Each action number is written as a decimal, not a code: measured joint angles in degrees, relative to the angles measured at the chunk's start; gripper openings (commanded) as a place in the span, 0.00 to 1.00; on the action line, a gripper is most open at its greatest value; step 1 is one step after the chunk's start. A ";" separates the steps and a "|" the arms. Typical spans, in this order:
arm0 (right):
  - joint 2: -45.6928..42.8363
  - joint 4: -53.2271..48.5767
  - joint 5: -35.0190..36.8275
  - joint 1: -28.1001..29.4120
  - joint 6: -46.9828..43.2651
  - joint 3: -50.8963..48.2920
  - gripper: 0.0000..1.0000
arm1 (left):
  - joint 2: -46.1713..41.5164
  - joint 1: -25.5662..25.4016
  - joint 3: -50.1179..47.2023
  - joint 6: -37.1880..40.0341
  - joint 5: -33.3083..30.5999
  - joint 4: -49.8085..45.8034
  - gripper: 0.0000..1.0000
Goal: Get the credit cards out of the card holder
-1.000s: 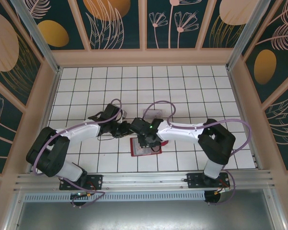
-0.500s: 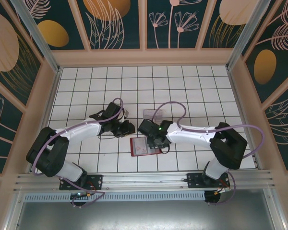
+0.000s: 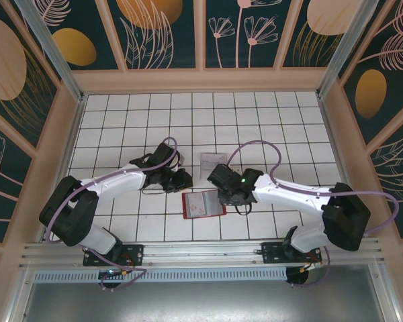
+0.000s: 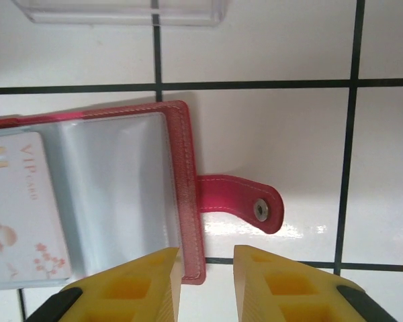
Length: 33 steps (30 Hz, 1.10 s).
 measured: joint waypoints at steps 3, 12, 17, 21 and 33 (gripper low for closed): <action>-0.50 2.38 -2.51 -0.22 -0.70 -0.09 0.27 | 0.00 0.00 0.39 0.00 -1.40 -0.83 0.20; 3.80 15.72 -16.28 -2.21 -3.76 -0.22 0.25 | -1.73 -0.79 -3.08 -1.44 -3.78 -0.92 0.20; 8.70 22.49 -22.58 -3.80 -5.01 -0.44 0.24 | -2.54 -3.69 -6.14 -3.76 -4.72 0.04 0.21; 10.93 25.90 -25.18 -4.31 -5.88 -2.23 0.23 | -2.56 -6.51 -7.43 -5.97 -5.03 2.23 0.21; 9.81 34.05 -29.57 -8.15 -5.81 -11.80 0.24 | -2.40 -8.98 -7.72 -8.26 -7.76 4.07 0.22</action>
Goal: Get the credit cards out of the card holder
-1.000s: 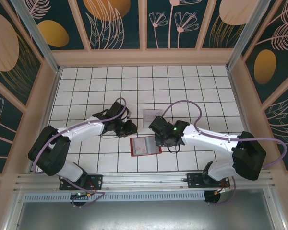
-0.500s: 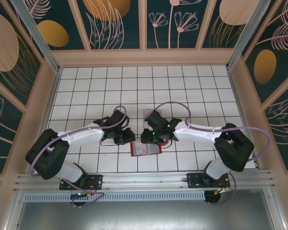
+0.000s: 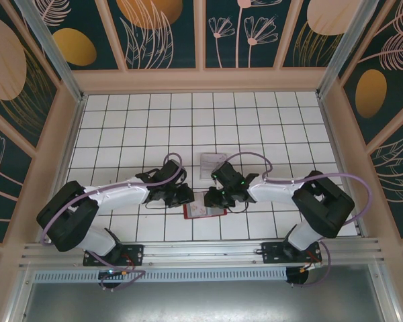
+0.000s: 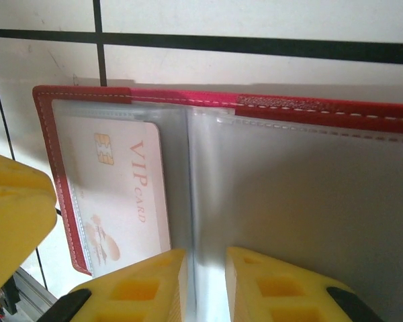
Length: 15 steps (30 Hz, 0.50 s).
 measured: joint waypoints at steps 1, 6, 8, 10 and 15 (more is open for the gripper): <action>-0.13 0.28 -0.15 -0.17 0.00 -0.24 0.24 | 0.00 -0.02 0.00 0.00 -0.22 -0.04 0.22; -1.27 0.46 -0.31 -0.68 0.02 -0.57 0.24 | -0.02 -0.02 0.00 0.00 -1.55 -0.22 0.22; -2.08 0.59 -0.44 -0.83 0.00 -0.57 0.25 | -0.20 -0.02 -0.11 0.00 -1.92 -0.20 0.22; -2.75 1.29 -0.87 -0.96 0.00 -0.57 0.26 | -0.50 -0.02 -0.35 -0.15 -2.12 -0.17 0.22; -3.48 3.39 -2.21 -1.31 -0.02 -0.57 0.26 | -0.96 -0.02 -1.38 -0.61 -2.10 -0.09 0.22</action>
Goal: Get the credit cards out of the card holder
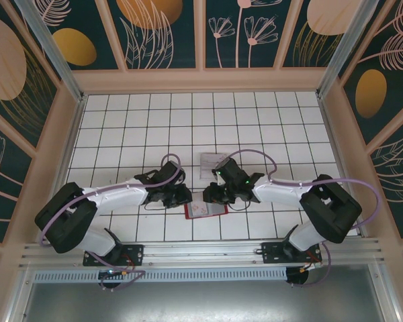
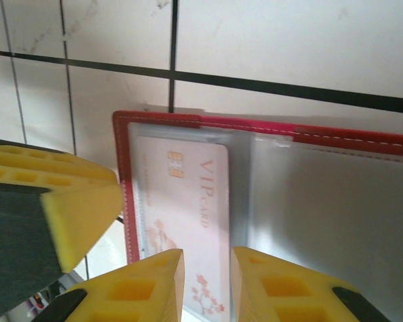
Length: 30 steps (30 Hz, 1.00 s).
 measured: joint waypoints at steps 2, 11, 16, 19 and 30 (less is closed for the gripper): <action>0.00 0.13 -0.48 -0.17 -0.02 0.00 0.26 | -0.07 0.00 -0.37 0.00 -0.02 0.02 0.22; 0.00 1.49 -1.18 -0.31 -0.02 -2.67 0.23 | -0.07 0.00 -1.31 -0.42 0.46 1.84 0.22; 0.42 2.80 -2.23 -0.70 -0.15 -3.02 0.22 | 0.02 0.00 -1.38 -0.42 0.66 2.60 0.22; 0.61 3.85 -2.89 -0.76 -0.15 -3.02 0.22 | 0.48 0.00 -1.38 -0.39 0.66 2.67 0.22; 1.01 4.87 -3.69 -1.36 -0.17 -3.02 0.22 | 1.66 0.00 -1.38 -0.39 0.68 2.75 0.22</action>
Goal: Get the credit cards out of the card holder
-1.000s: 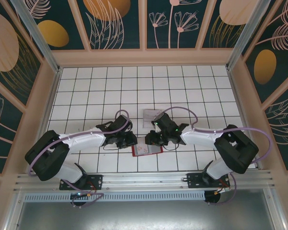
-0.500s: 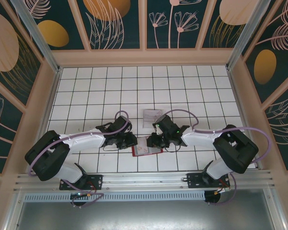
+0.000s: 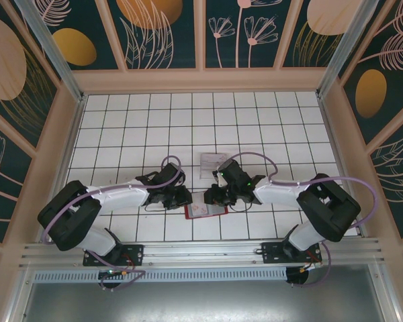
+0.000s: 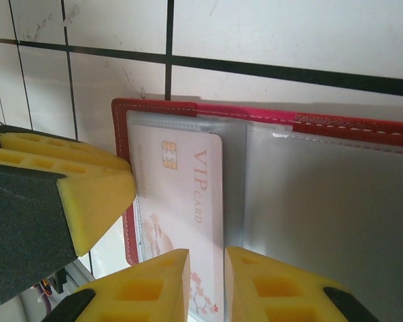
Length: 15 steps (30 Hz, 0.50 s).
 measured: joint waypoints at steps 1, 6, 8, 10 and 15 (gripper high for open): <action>0.33 0.37 -0.11 -0.07 0.00 0.00 0.21 | 0.20 0.00 0.00 0.00 0.00 0.15 0.22; 1.79 1.53 -0.81 -0.31 0.00 -0.17 0.19 | 0.46 0.00 -0.22 0.02 0.04 0.94 0.21; 1.92 2.10 -1.03 -0.44 0.02 -0.63 0.18 | 0.46 0.02 -0.42 0.00 0.15 1.33 0.20; 2.08 2.51 -1.29 -0.55 0.02 -1.05 0.18 | 0.48 0.00 -0.50 0.00 0.20 1.51 0.20; 2.36 4.59 -2.21 -1.03 0.11 -2.40 0.17 | 0.83 0.02 -0.57 0.02 0.37 2.19 0.19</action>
